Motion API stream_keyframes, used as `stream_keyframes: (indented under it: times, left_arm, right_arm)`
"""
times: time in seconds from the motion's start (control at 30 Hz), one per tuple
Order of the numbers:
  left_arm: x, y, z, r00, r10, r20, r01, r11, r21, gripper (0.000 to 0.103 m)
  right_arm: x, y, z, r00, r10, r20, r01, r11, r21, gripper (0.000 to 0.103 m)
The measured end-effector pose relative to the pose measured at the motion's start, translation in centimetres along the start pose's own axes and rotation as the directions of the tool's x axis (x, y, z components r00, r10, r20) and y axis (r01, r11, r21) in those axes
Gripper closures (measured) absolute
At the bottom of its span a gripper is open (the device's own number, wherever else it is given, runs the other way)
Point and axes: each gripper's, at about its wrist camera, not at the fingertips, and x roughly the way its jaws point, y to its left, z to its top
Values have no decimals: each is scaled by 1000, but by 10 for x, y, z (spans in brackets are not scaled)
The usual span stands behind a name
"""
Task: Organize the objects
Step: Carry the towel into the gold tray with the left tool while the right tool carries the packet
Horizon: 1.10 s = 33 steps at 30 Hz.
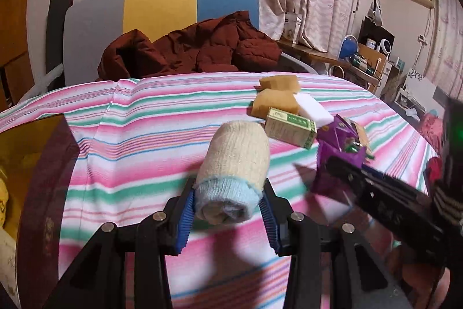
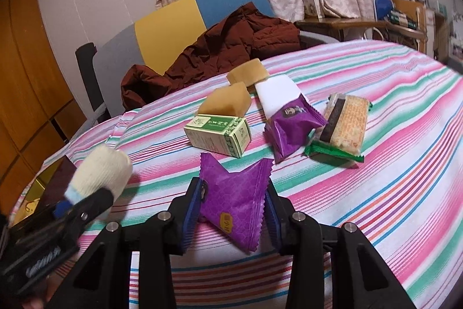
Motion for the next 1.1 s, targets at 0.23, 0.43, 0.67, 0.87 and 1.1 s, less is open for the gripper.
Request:
stream_keyframes:
  times: [0.23, 0.43, 0.67, 0.87, 1.1]
  left_arm:
    - [-34, 13, -6, 1000, -10, 27, 12, 997, -83, 61]
    - [-72, 38, 6, 994, -17, 106, 32, 989, -143, 61]
    - [-97, 91, 8, 994, 37, 106, -5, 958, -285, 61]
    - [-103, 138, 6, 998, 25, 49, -2, 908, -419, 61]
    - [-112, 171, 7, 998, 45, 40, -22, 887, -460, 61]
  right_arm:
    - [-2, 20, -1, 999, -32, 16, 33, 995, -98, 63]
    - [-5, 28, -3, 999, -43, 25, 46, 989, -143, 63]
    - [-9, 44, -7, 999, -38, 28, 43, 975, -216, 64]
    - [-15, 60, -9, 999, -34, 30, 41, 961, -273, 67]
    - [-28, 83, -12, 999, 54, -3, -53, 970, -236, 73]
